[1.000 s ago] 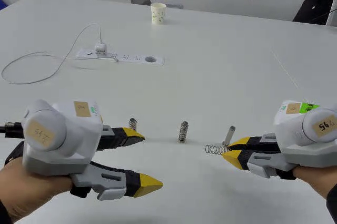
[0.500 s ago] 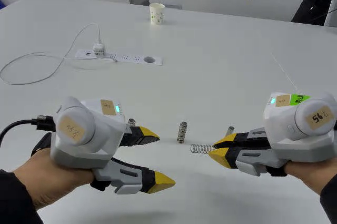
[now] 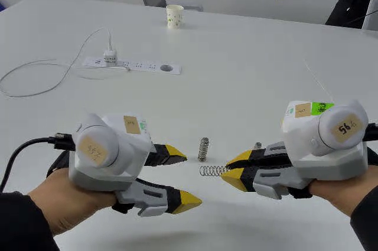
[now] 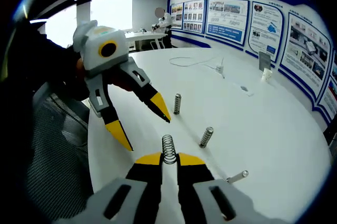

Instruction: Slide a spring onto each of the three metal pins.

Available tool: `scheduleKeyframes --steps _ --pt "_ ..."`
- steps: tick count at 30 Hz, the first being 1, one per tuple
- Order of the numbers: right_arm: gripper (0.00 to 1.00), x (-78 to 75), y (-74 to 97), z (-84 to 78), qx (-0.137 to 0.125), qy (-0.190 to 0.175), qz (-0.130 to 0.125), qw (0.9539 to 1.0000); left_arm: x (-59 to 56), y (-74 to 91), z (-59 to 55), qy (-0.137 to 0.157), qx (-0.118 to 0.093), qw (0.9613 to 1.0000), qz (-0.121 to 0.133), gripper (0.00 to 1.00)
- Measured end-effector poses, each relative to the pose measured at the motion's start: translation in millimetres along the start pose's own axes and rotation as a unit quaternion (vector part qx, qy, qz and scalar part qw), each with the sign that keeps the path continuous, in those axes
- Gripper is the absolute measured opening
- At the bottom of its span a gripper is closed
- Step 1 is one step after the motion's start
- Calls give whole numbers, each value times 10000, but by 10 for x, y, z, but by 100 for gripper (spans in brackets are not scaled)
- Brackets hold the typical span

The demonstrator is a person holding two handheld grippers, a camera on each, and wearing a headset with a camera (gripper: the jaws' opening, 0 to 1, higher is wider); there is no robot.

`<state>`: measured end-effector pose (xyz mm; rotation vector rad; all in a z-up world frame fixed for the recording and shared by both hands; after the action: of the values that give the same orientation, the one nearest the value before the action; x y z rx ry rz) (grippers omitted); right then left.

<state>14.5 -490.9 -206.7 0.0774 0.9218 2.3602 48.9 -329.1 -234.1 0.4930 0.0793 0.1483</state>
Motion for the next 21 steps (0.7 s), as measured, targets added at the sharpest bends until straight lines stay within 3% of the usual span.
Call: scheduleKeyframes --steps 21 --pt "11 141 -41 109 99 23 393 9992 -90 -70 -30 -243 60 9996 -150 31"
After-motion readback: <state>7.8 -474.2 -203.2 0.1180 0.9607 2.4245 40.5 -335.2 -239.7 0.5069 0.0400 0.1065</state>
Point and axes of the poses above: the centre of the closed fingertips' face, and the gripper's own axes: y roughly backward along the fingers, x roughly to its left, z roughly out of its top, the point moved 9 cm from there along y, roughly backward along the fingers, and after that the axes turned 8 degrees about y, right-handed, at the moved point
